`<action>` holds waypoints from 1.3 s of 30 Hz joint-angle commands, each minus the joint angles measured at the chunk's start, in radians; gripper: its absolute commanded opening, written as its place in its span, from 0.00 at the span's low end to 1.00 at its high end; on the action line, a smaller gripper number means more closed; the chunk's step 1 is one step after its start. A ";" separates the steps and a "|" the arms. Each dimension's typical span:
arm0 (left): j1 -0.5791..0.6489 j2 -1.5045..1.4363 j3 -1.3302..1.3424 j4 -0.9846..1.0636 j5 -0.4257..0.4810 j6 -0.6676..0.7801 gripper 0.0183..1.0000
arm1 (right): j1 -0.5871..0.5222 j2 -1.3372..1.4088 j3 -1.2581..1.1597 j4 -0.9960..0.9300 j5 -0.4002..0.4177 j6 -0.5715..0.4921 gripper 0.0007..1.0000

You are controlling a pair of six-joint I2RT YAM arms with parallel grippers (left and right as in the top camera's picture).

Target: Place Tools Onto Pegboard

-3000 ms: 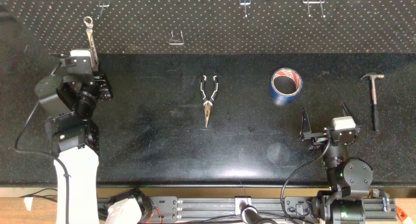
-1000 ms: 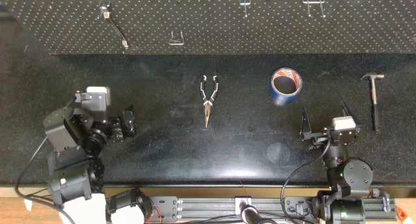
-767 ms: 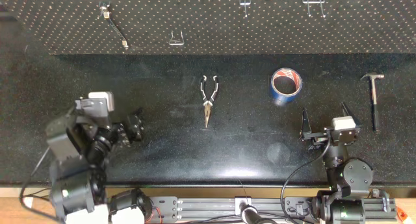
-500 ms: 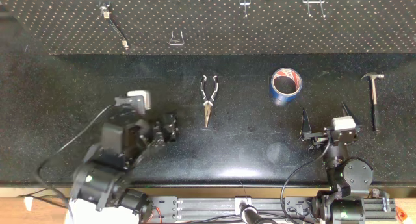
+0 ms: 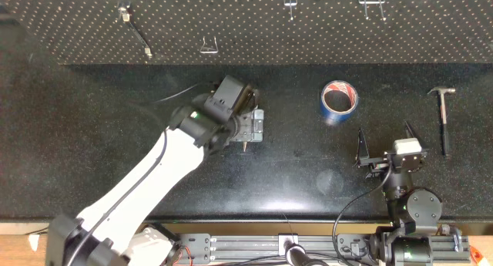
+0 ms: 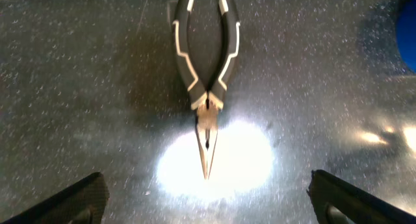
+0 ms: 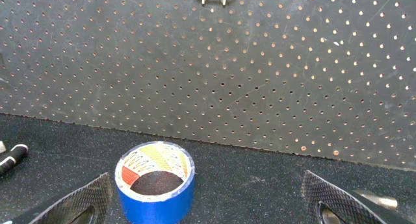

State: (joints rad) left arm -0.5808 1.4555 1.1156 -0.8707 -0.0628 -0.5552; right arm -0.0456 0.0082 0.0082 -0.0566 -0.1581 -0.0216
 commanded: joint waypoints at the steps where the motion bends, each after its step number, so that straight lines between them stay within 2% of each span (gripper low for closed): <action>1: -0.002 0.162 0.140 -0.032 0.022 -0.017 1.00 | 0.006 -0.006 -0.004 -0.003 0.002 -0.010 0.94; 5: 0.039 0.242 0.187 -0.014 0.009 -0.048 1.00 | 0.006 -0.006 -0.004 -0.003 0.002 -0.010 0.94; 8: 0.059 0.276 0.188 0.006 -0.043 -0.047 1.00 | 0.006 -0.006 -0.004 -0.003 0.001 -0.010 0.94; 12: 0.058 0.370 0.187 0.072 -0.043 -0.046 1.00 | 0.006 -0.006 -0.004 -0.003 0.002 -0.010 0.94; 19: 0.058 0.408 0.187 0.135 -0.069 0.093 1.00 | 0.006 -0.006 -0.004 -0.003 0.002 -0.010 0.94; 28: 0.060 0.452 0.187 0.177 -0.064 0.092 1.00 | 0.006 -0.006 -0.004 -0.003 0.002 -0.010 0.94; 35: 0.079 0.462 0.187 0.226 -0.056 -0.014 1.00 | 0.006 -0.006 -0.004 -0.003 0.002 -0.010 0.94; 39: 0.079 0.472 0.186 0.224 -0.031 -0.001 1.00 | 0.006 -0.006 -0.004 -0.003 0.002 -0.010 0.94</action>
State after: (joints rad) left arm -0.5064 1.9015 1.2854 -0.6483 -0.1078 -0.5514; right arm -0.0456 0.0082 0.0082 -0.0566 -0.1585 -0.0216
